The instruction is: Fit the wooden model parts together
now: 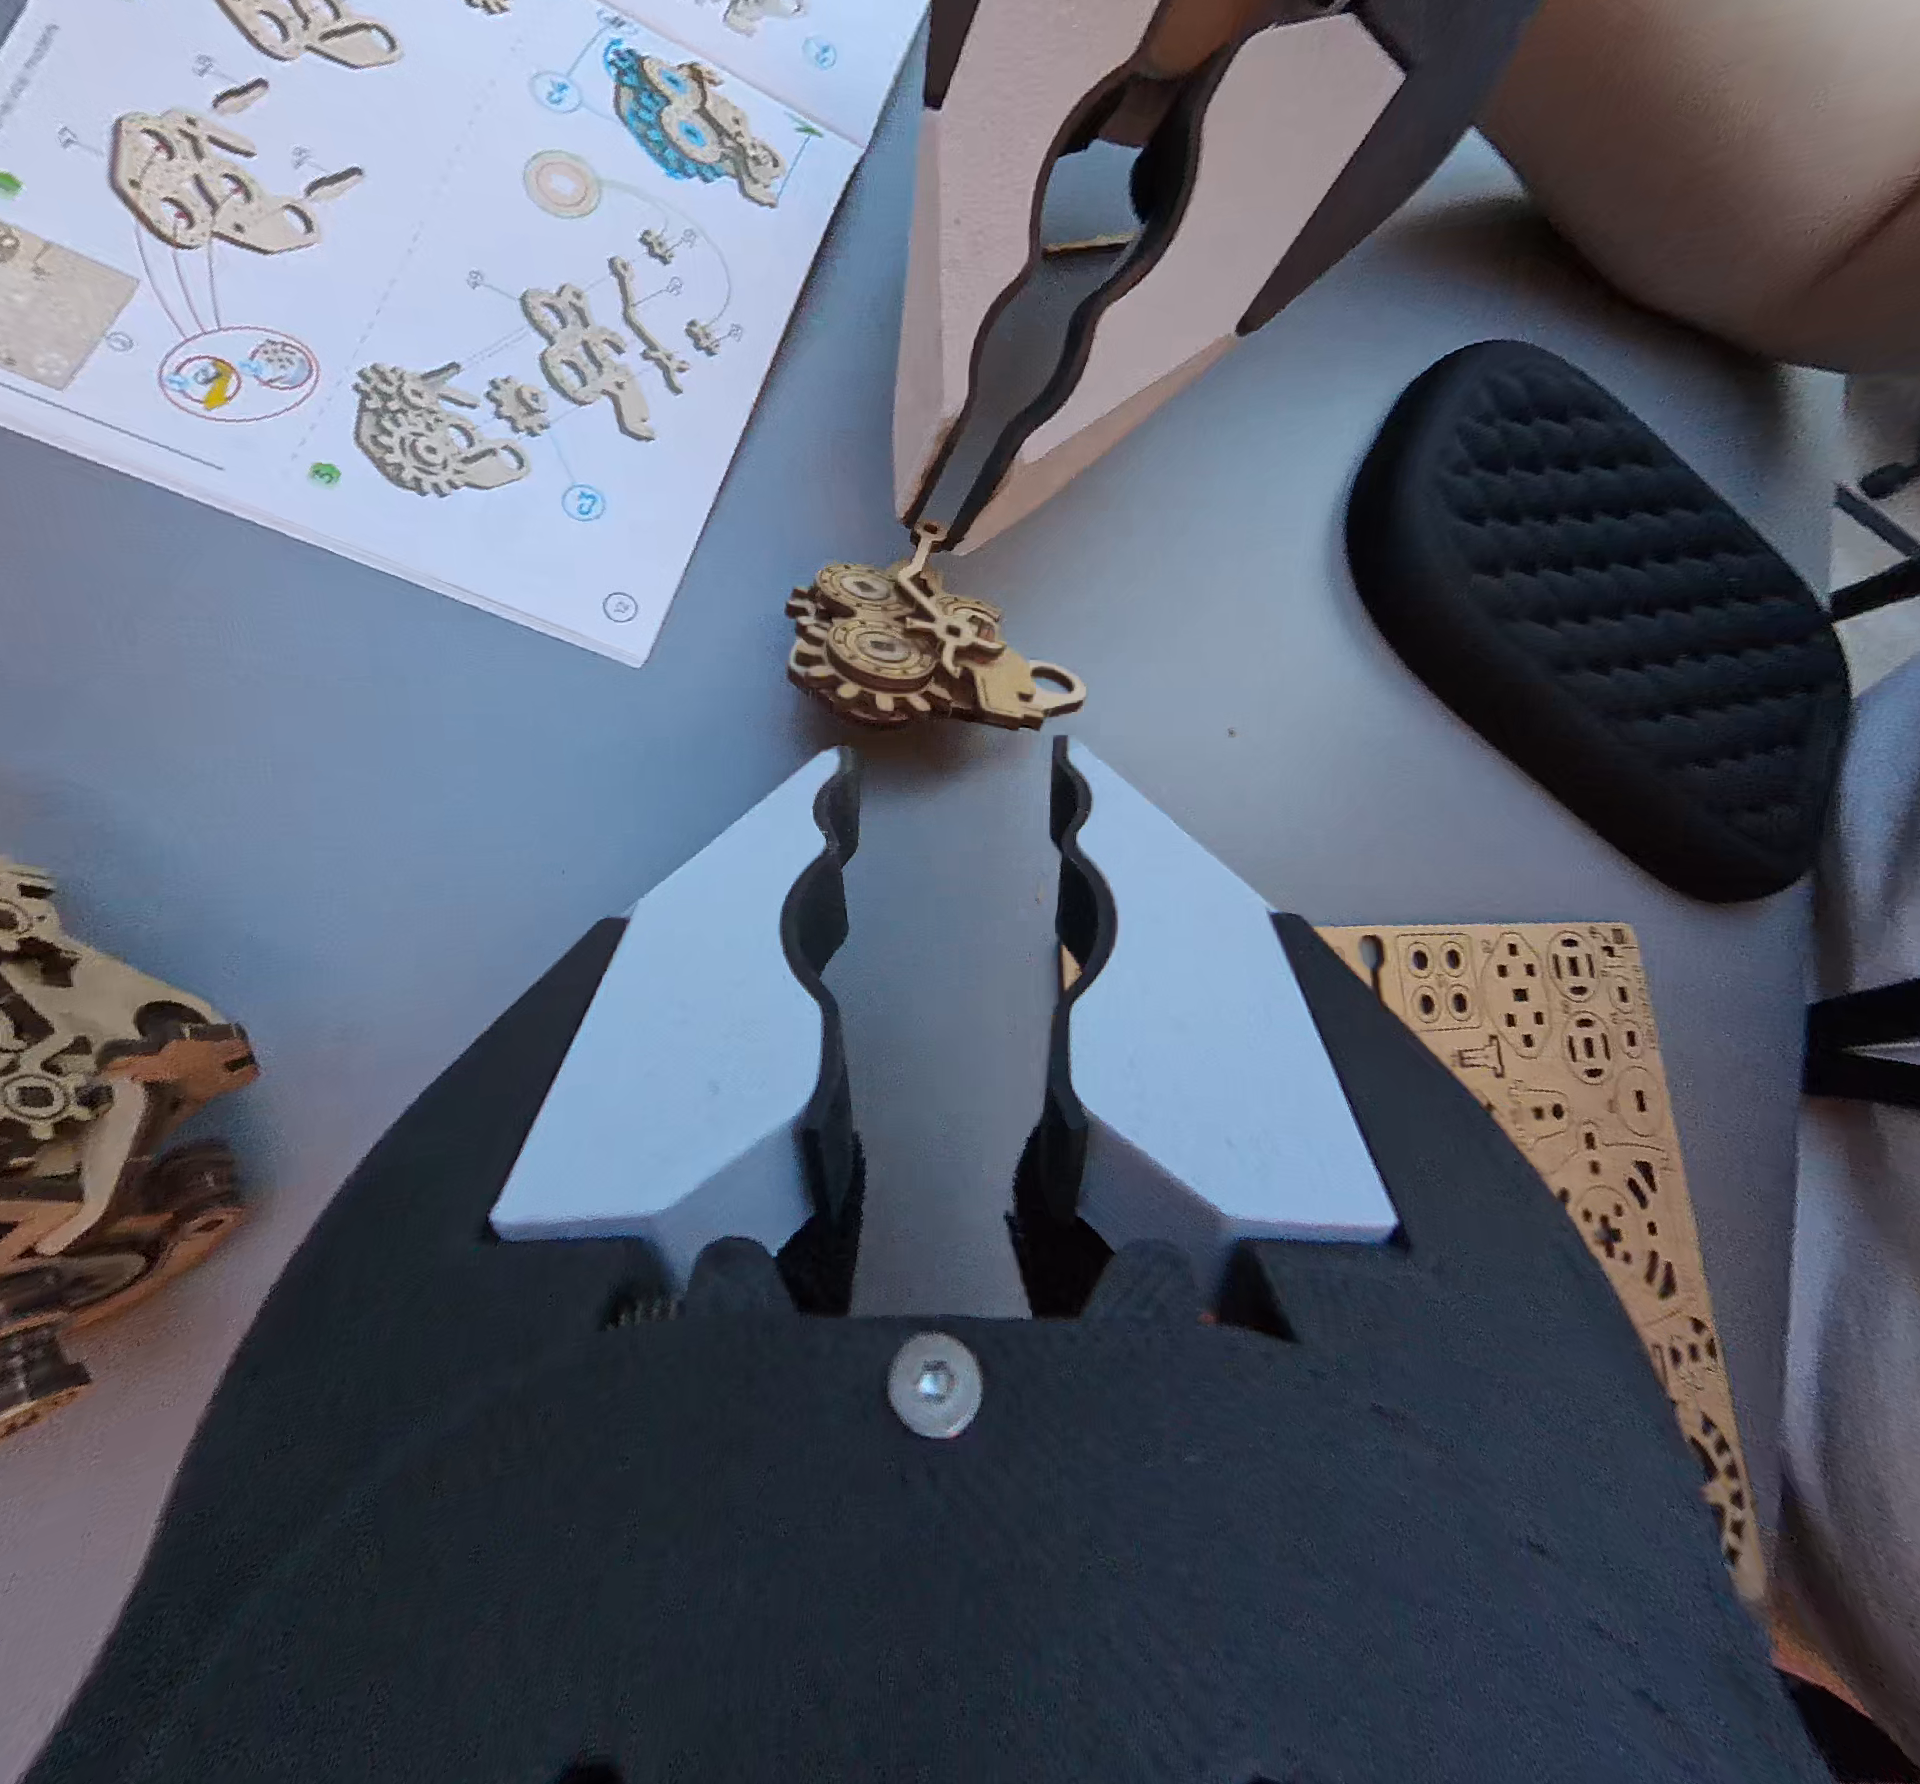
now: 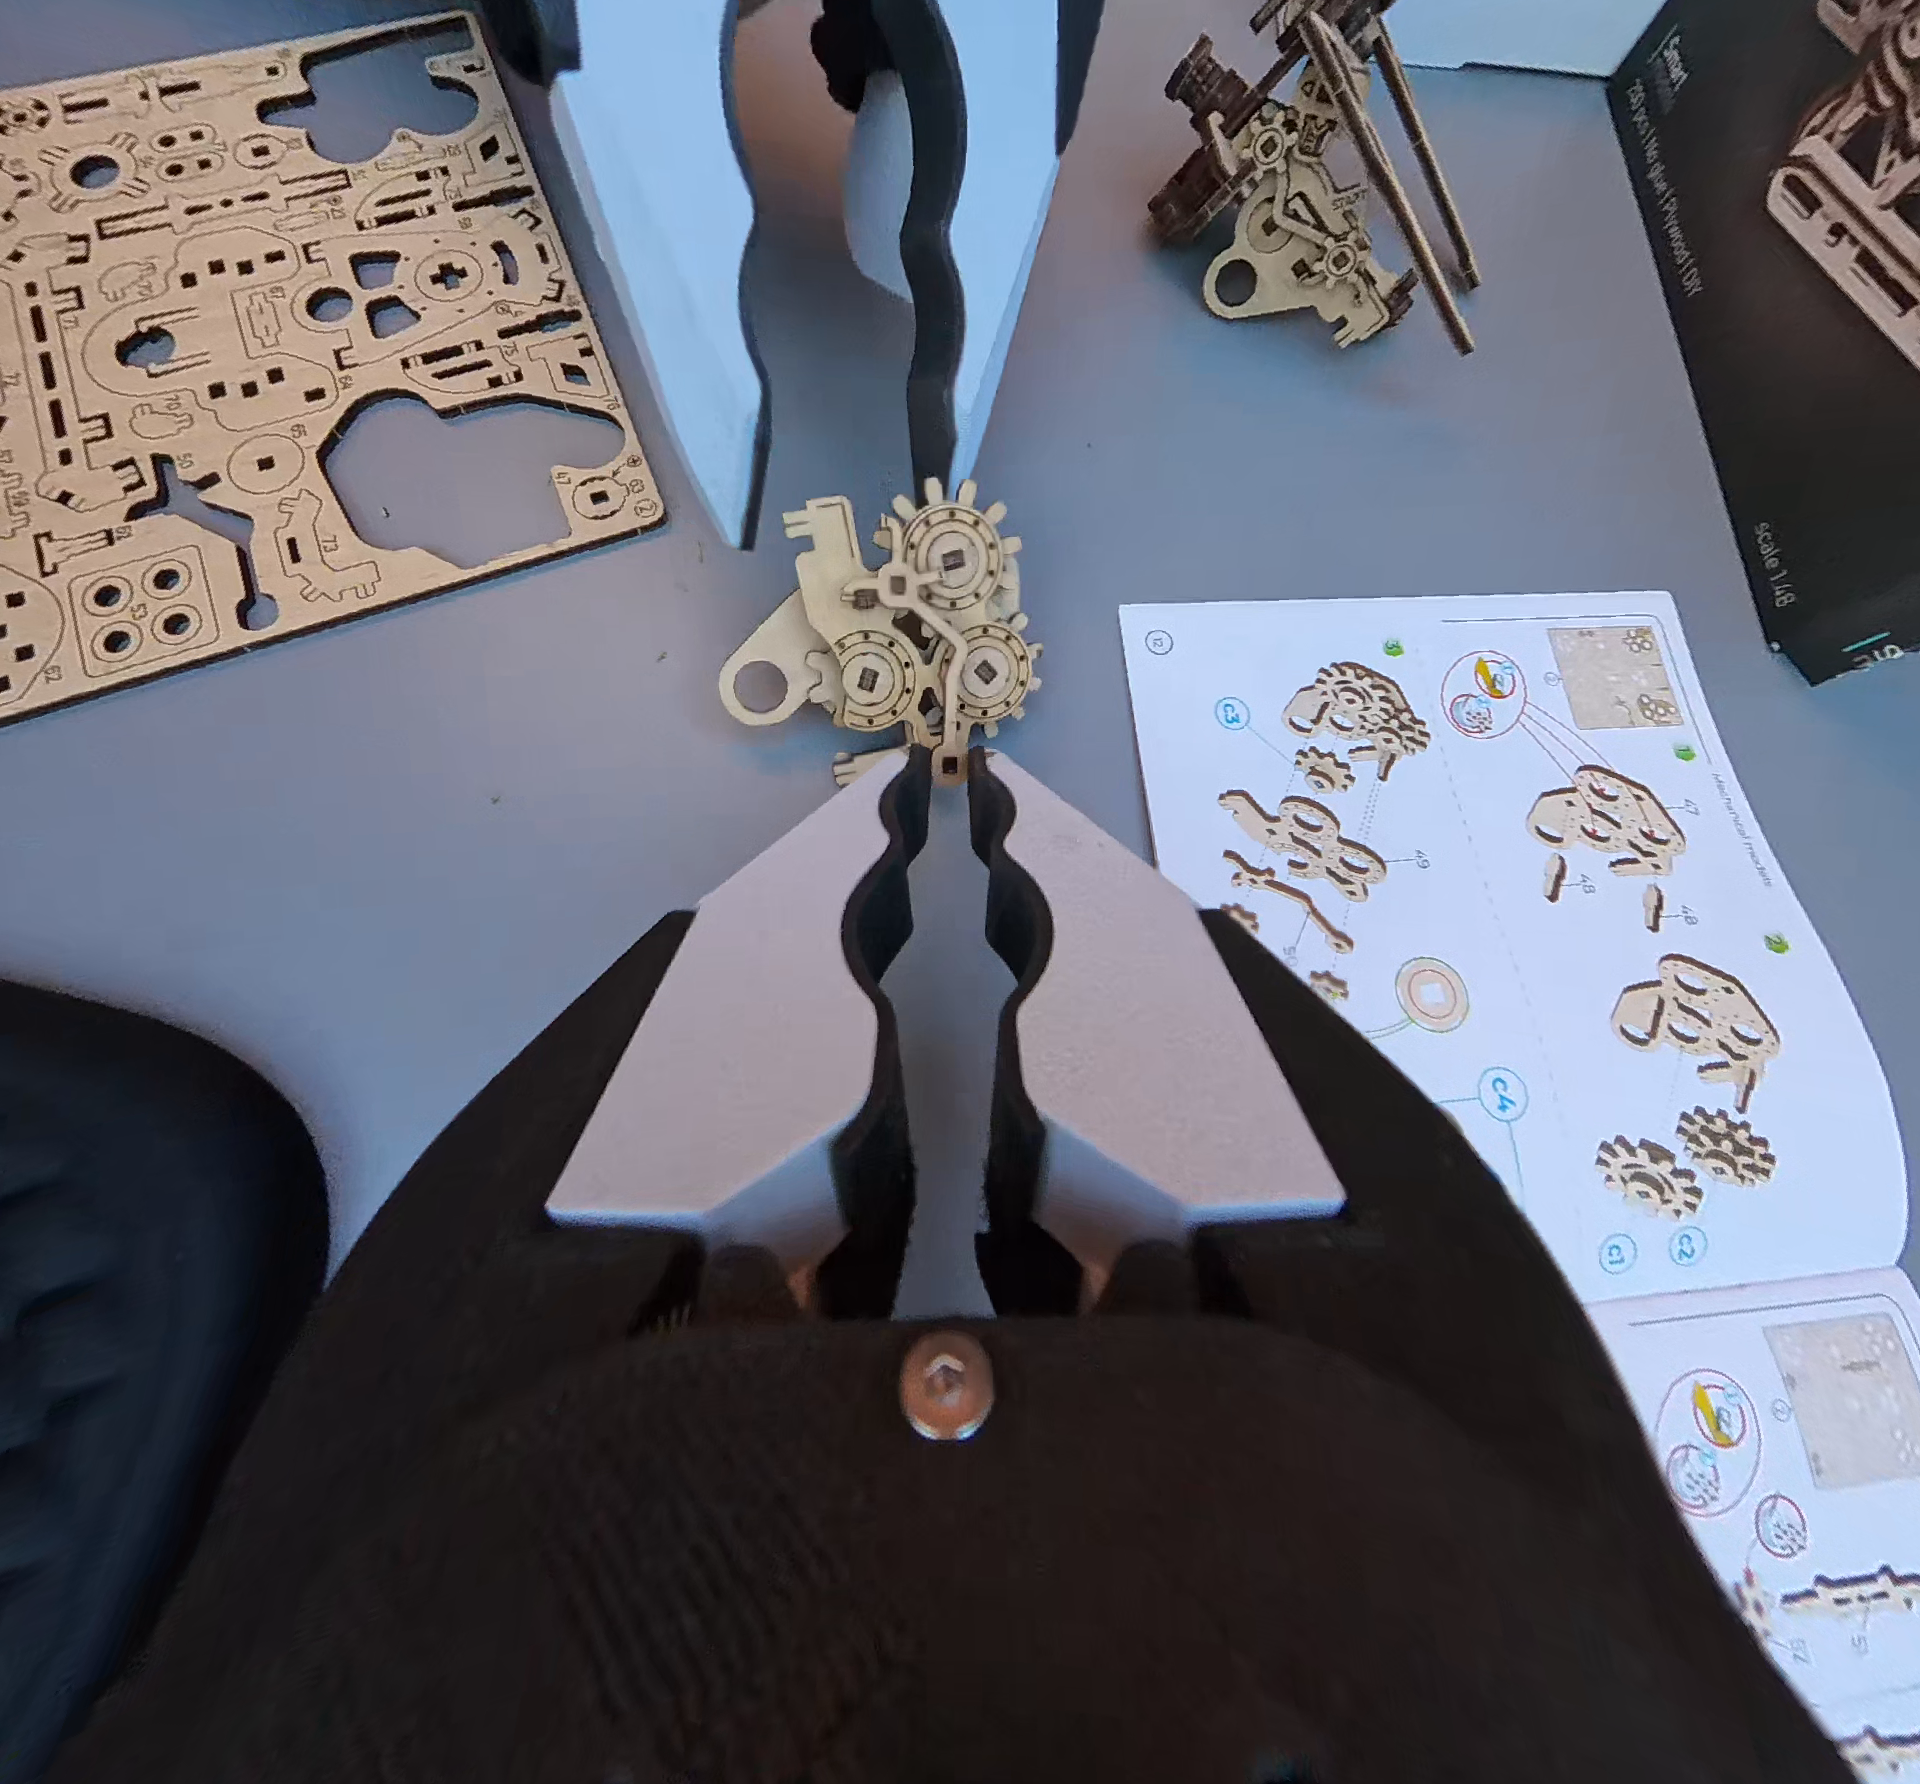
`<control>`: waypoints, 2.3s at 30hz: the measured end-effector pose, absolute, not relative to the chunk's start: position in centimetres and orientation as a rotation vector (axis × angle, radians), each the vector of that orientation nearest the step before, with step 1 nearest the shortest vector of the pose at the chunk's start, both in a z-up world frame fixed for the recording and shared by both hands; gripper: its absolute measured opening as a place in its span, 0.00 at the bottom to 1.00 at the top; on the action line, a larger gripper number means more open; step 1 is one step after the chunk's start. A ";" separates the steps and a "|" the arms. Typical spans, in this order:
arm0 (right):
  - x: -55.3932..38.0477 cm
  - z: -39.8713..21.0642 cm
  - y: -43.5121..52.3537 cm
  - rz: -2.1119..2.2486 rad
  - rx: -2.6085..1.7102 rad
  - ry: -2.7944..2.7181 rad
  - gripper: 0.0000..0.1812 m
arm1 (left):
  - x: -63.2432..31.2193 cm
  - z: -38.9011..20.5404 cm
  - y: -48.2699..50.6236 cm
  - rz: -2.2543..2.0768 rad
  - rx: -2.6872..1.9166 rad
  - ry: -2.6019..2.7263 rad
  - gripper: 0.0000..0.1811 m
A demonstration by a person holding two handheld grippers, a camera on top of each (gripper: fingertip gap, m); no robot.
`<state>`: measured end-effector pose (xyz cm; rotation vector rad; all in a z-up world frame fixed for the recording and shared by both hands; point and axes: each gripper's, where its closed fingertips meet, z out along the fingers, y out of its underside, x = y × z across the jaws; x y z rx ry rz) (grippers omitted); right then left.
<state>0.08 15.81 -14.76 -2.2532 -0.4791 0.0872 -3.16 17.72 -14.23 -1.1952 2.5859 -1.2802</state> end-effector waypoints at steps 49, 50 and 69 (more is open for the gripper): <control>-0.1 -14.7 16.8 -0.139 -2.422 -0.696 0.03 | -2.7 -15.2 18.4 -1.325 -1.028 2.613 0.01; -0.1 -14.7 16.8 -0.136 -2.423 -0.696 0.03 | -2.7 -15.2 18.5 -1.329 -1.035 2.614 0.01; -0.7 -14.8 16.6 0.009 -2.424 -0.628 0.03 | -3.4 -15.1 18.0 -1.417 -1.033 2.666 0.01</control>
